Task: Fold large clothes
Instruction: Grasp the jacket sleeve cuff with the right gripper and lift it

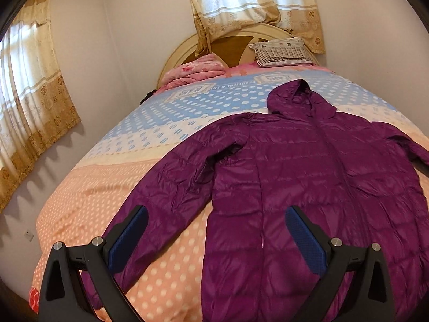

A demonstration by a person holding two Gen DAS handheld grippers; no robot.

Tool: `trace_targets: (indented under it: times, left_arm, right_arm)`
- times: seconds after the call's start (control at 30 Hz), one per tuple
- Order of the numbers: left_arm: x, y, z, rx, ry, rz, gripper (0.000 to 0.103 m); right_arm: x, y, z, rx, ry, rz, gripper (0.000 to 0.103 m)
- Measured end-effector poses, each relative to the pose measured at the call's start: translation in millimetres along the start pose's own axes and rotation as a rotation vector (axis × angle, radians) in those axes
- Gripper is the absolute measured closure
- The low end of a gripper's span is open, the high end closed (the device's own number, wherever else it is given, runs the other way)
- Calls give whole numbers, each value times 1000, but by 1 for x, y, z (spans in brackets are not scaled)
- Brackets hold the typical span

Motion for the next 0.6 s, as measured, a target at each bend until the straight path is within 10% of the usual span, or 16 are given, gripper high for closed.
trace_targets:
  times: [0.23, 0.6]
  left_arm:
    - [33, -14, -2, 21, 36, 18, 1]
    - [59, 6, -3, 21, 60, 61, 1]
  right_arm:
    - [26, -1, 8, -39, 47, -6, 79]
    - [2, 26, 45, -114, -81, 57, 91]
Point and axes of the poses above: each gripper's, at about its wrist camera, not at the fingertips, and x roughly the way its jaws point, y to its left, z to its top, the point moved 6 cm from there along x, roughly the way its jaws point, and after that the axes turned 9 degrees about -y, right-handed, at the moved point
